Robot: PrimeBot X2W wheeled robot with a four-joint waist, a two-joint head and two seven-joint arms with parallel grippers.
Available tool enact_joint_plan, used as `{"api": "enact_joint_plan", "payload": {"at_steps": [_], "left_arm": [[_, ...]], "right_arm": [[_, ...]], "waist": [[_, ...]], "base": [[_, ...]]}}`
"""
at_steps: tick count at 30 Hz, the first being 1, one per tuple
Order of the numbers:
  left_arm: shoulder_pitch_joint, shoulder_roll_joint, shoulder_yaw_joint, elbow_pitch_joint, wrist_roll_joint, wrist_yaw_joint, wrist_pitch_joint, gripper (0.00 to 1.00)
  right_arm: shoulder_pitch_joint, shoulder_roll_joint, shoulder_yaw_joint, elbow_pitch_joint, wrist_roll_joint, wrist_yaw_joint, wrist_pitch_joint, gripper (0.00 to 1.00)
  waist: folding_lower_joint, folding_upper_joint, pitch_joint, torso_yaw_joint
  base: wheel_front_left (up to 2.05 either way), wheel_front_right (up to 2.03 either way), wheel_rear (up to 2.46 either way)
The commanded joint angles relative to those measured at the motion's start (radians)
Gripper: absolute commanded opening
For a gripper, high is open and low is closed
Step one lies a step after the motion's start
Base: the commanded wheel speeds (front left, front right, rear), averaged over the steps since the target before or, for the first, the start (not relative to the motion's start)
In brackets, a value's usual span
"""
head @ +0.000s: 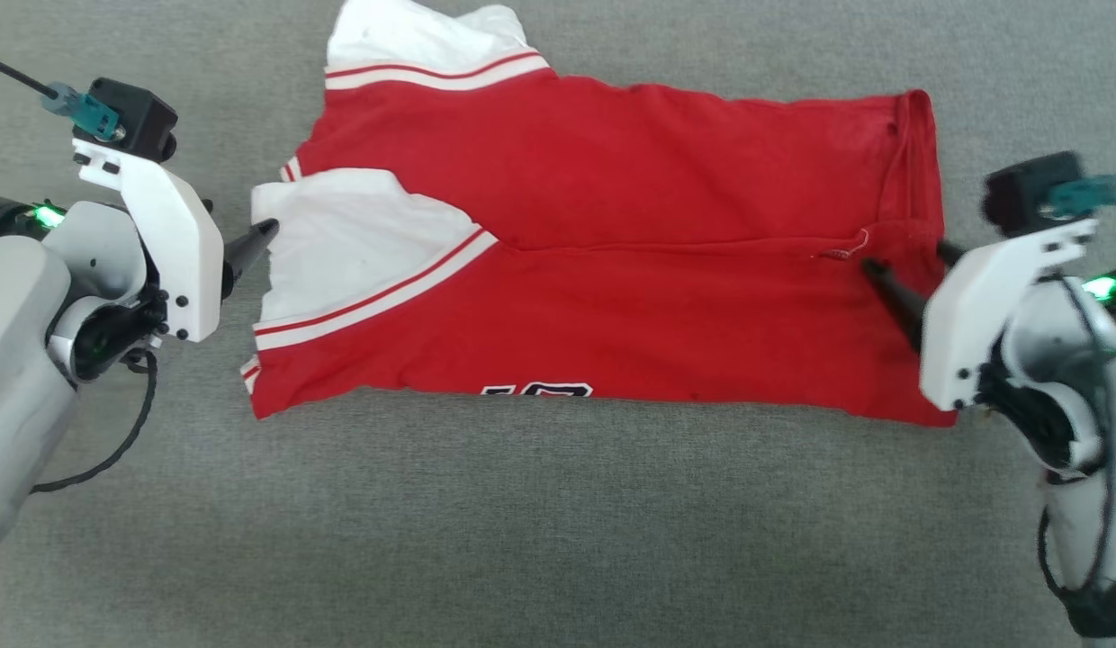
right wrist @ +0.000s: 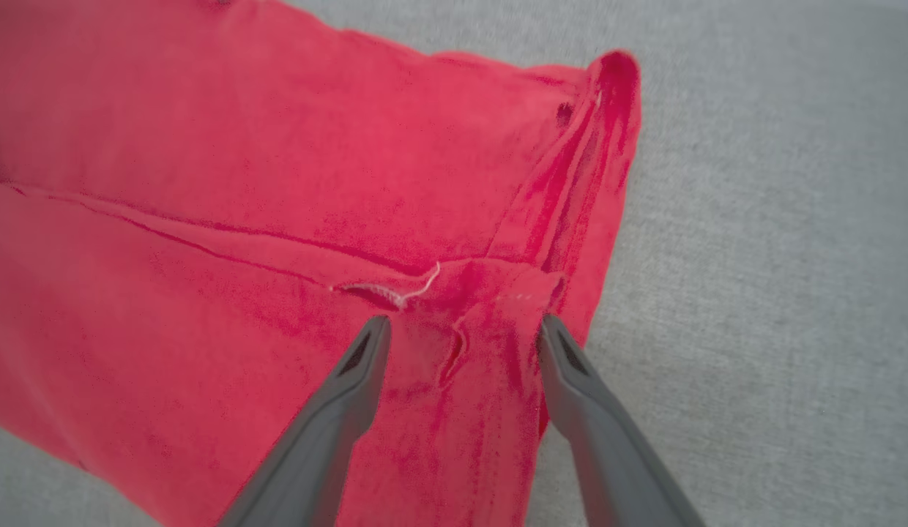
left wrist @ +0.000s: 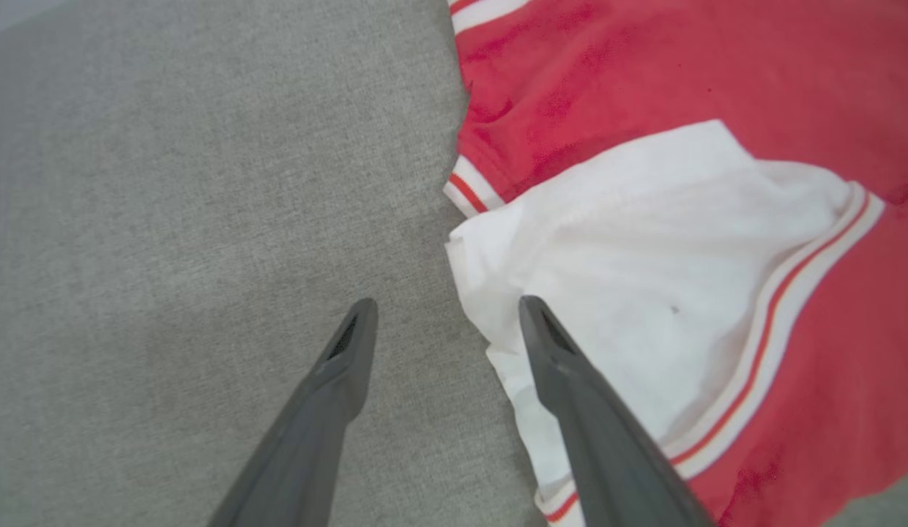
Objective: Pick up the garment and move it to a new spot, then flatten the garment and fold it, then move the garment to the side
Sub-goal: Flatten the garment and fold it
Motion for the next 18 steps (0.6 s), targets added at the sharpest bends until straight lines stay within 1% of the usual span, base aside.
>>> {"api": "enact_joint_plan", "payload": {"at_steps": [1, 2, 3, 6, 9, 12, 13, 16, 18], "left_arm": [[0.002, 0.01, 0.0, -0.02, 0.004, 0.01, 0.005, 1.0], [0.011, 0.015, 0.004, -0.034, -0.006, 0.02, 0.008, 1.0], [0.033, 0.037, 0.008, -0.076, -0.016, 0.039, 0.02, 1.0], [0.07, 0.071, 0.013, -0.165, -0.034, 0.077, 0.035, 1.0], [0.122, 0.115, 0.019, -0.262, -0.054, 0.131, 0.048, 1.0], [0.18, 0.159, 0.019, -0.363, -0.076, 0.187, 0.067, 1.0], [0.18, 0.159, 0.019, -0.363, -0.076, 0.187, 0.067, 1.0], [0.237, 0.195, 0.02, -0.444, -0.105, 0.241, 0.081, 1.0], [0.266, 0.208, 0.022, -0.487, -0.12, 0.27, 0.086, 1.0]], "right_arm": [[0.02, 0.006, -0.025, -0.023, 0.005, 0.0, -0.029, 1.0], [0.028, 0.01, -0.041, -0.039, -0.001, 0.0, -0.043, 1.0], [0.046, 0.023, -0.069, -0.073, -0.006, 0.0, -0.073, 1.0], [0.072, 0.043, -0.114, -0.134, -0.019, 0.0, -0.132, 1.0], [0.093, 0.072, -0.156, -0.192, -0.036, 0.0, -0.207, 1.0], [0.108, 0.099, -0.171, -0.238, -0.058, 0.0, -0.273, 1.0], [0.108, 0.099, -0.171, -0.238, -0.058, 0.0, -0.273, 1.0], [0.122, 0.123, -0.175, -0.276, -0.068, 0.0, -0.331, 1.0], [0.136, 0.138, -0.178, -0.298, -0.074, 0.0, -0.368, 1.0]], "waist": [[-0.0001, 0.0, -0.012, 0.01], [-0.0001, 0.0, -0.016, 0.013], [-0.0001, 0.0, -0.024, 0.018], [-0.0001, 0.0, -0.033, 0.025], [-0.0001, 0.0, -0.035, 0.023], [-0.0001, 0.0, -0.034, 0.017], [-0.0001, 0.0, -0.034, 0.017], [-0.0001, 0.0, -0.031, 0.005], [-0.0001, 0.0, -0.027, -0.004]], "base": [[0.0, 0.0, 0.0], [0.0, 0.0, 0.0], [0.0, 0.0, 0.0], [0.0, 0.0, 0.0], [0.0, 0.0, 0.0], [0.0, 0.0, 0.0], [0.0, 0.0, 0.0], [0.0, 0.0, 0.0], [0.0, 0.0, 0.0]]}}
